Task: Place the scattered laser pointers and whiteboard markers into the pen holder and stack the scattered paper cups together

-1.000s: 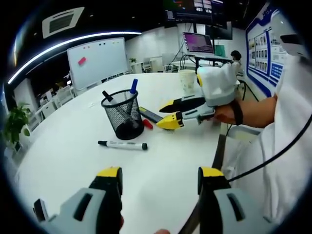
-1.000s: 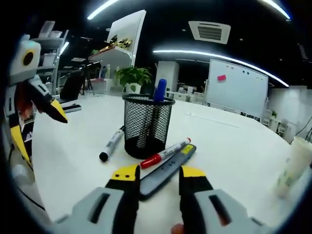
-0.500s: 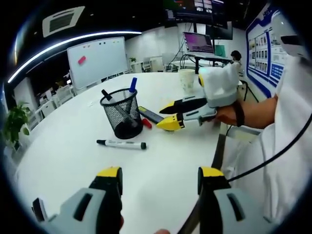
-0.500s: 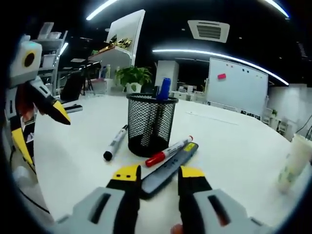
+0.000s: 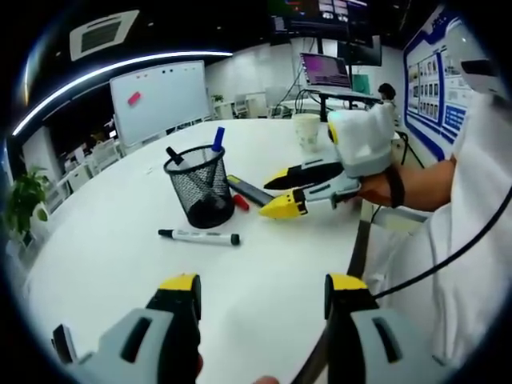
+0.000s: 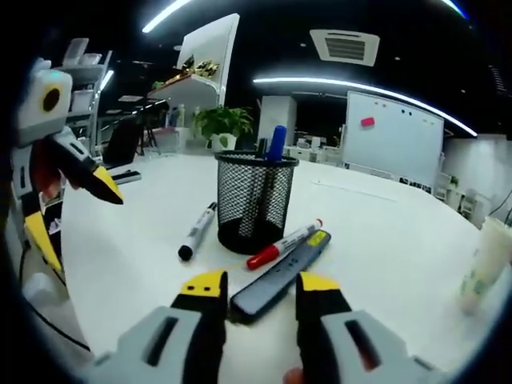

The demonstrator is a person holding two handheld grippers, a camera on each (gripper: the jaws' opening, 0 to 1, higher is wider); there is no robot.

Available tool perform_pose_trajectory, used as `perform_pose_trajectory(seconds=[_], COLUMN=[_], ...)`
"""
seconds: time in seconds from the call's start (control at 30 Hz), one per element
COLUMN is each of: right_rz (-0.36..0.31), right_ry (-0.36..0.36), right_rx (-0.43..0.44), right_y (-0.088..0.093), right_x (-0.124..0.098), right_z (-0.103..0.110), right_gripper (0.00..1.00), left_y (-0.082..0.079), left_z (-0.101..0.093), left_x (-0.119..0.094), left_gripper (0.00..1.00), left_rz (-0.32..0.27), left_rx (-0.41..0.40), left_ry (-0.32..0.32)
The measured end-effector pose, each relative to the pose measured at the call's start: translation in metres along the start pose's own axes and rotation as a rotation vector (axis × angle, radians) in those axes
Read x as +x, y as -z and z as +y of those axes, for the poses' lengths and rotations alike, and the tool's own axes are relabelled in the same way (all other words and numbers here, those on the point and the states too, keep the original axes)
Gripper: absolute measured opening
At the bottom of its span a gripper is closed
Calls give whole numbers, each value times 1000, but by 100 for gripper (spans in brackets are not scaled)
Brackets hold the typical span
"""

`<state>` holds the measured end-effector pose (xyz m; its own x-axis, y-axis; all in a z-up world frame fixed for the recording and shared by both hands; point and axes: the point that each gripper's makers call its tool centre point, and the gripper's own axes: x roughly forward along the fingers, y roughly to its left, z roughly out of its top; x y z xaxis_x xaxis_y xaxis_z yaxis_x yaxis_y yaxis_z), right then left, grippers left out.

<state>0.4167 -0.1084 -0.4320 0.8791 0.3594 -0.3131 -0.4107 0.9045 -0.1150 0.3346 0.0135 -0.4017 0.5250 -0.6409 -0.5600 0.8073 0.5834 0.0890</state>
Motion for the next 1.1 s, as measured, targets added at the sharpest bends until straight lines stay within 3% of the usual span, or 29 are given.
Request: perform_pose_trajectory(seconds=[0.13, 0.2, 0.7, 1.1], right_rz=[13, 19, 27, 41], right_ry=[-1, 8, 14, 38], right_rx=[-8, 36, 36, 71], right_y=[5, 7, 9, 11], right_x=[-1, -2, -1, -3], right_z=[3, 1, 1, -5], right_gripper=[35, 35, 35, 29], left_y=[-1, -1, 0, -1], left_z=[-1, -2, -1, 0], left_x=[0, 0, 0, 1], left_gripper=[64, 64, 64, 64], left_rz=[0, 0, -1, 3], left_rx=[3, 4, 1, 7], left_ry=[2, 4, 2, 4])
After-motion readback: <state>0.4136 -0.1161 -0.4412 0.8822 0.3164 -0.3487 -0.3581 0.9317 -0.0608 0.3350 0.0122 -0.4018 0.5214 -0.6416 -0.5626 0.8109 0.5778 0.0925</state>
